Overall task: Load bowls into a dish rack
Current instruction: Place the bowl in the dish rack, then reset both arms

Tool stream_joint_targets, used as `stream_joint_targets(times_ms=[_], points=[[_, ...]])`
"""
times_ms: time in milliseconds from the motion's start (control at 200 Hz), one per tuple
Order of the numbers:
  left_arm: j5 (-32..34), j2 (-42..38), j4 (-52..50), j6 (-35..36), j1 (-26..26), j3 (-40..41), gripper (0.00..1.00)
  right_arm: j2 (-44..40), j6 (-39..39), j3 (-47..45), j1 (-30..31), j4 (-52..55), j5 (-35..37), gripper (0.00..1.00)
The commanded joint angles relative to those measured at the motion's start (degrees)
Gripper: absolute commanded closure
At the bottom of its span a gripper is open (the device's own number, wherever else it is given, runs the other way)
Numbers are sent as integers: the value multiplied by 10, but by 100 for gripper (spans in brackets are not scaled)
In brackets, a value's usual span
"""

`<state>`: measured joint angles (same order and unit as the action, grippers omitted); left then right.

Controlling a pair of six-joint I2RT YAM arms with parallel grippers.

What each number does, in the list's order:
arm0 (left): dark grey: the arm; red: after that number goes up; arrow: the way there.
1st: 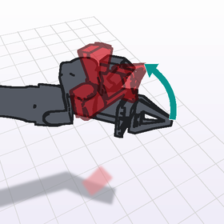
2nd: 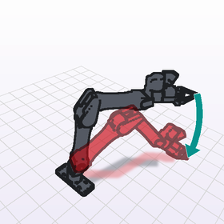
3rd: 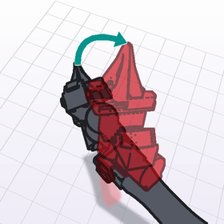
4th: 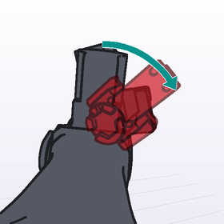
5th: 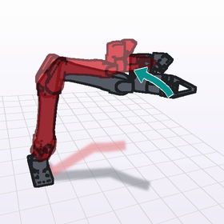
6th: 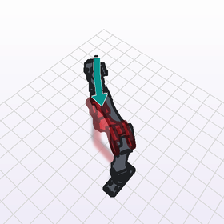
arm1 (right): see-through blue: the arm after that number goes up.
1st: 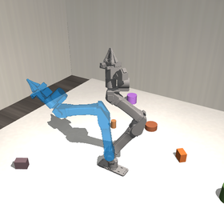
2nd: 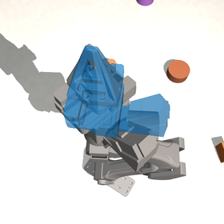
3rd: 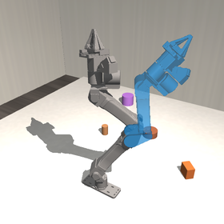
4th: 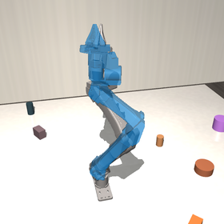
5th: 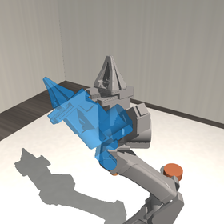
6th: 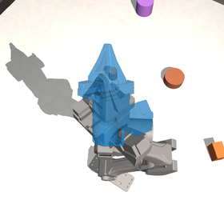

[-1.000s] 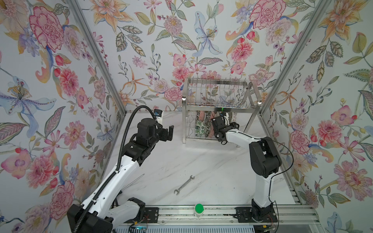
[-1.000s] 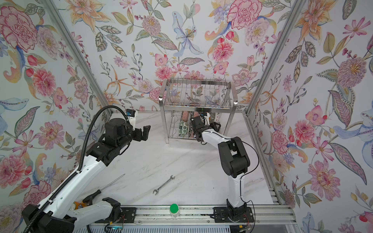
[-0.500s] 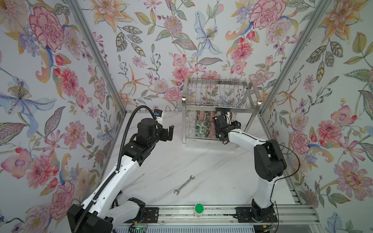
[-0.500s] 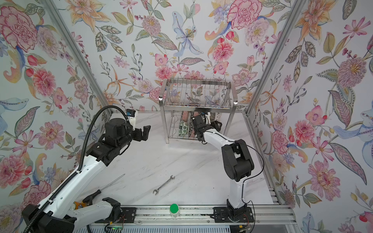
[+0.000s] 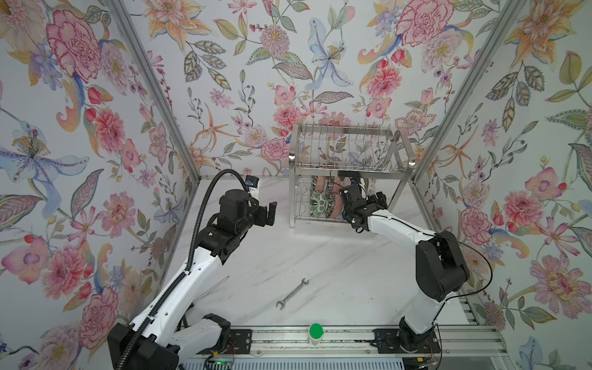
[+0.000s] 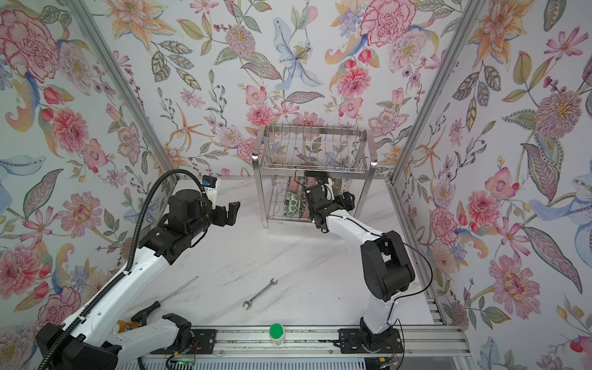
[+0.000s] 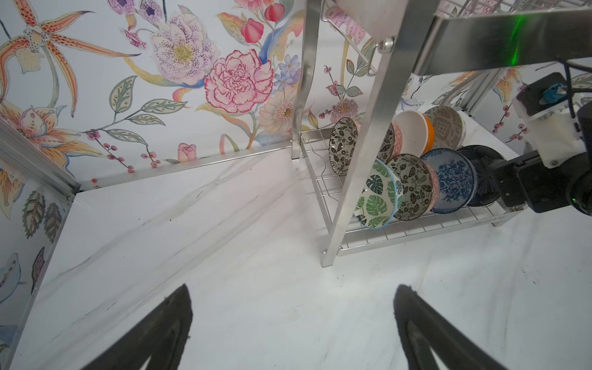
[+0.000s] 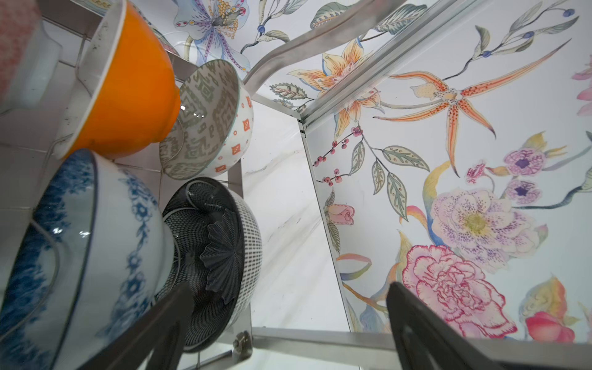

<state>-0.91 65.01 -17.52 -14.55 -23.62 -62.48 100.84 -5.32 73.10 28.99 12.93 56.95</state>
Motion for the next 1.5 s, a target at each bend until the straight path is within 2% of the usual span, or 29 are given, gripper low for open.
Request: stream_joint_targets(times_ms=[0, 300, 360, 415, 510, 560, 671, 796, 851, 946, 1111, 1171, 1241, 1356, 1416, 1456, 1491], points=[[0, -17, 10, -8, 6, 9, 1, -38, -18, -28, 13, -43, -34, 1], [13, -43, 13, -13, 6, 35, 1, -182, -96, -163, 71, -134, -141, 1], [21, -55, 26, -15, 5, 49, 1, -238, -93, -198, 77, -130, -182, 0], [27, -75, 51, -15, 5, 72, 1, -304, -87, -234, 95, -123, -248, 1], [54, -122, 119, -21, 5, 126, 1, -434, -58, -293, 93, -119, -341, 1], [77, -147, 159, -24, 4, 161, 1, -501, -32, -321, 85, -118, -360, 1], [162, -188, 254, -27, 4, 242, 1, -613, 20, -382, -3, -119, -377, 1], [270, -215, 404, -1, 4, 373, 1, -673, 58, -467, -93, -172, -374, 1], [311, -210, 467, 18, 4, 424, 1, -667, 77, -507, -118, -229, -359, 1], [364, -178, 538, 36, 4, 477, 1, -600, 116, -563, -150, -347, -312, 1], [396, -113, 676, 90, 12, 539, 0, -438, 62, -583, -159, -487, -284, 1], [377, -104, 690, 103, 24, 540, 1, -404, 48, -602, -169, -561, -294, 1], [368, -84, 718, 115, 46, 544, 1, -358, 62, -612, -204, -614, -338, 1], [324, -30, 762, 93, 103, 558, 1, -262, 95, -619, -251, -713, -381, 1], [295, 13, 813, 79, 130, 575, 1, -256, 81, -591, -254, -672, -398, 1], [282, 47, 869, 77, 144, 581, 1, -234, 70, -594, -263, -708, -416, 1], [267, 63, 879, 78, 148, 575, 1, -205, 70, -599, -273, -753, -435, 1]])
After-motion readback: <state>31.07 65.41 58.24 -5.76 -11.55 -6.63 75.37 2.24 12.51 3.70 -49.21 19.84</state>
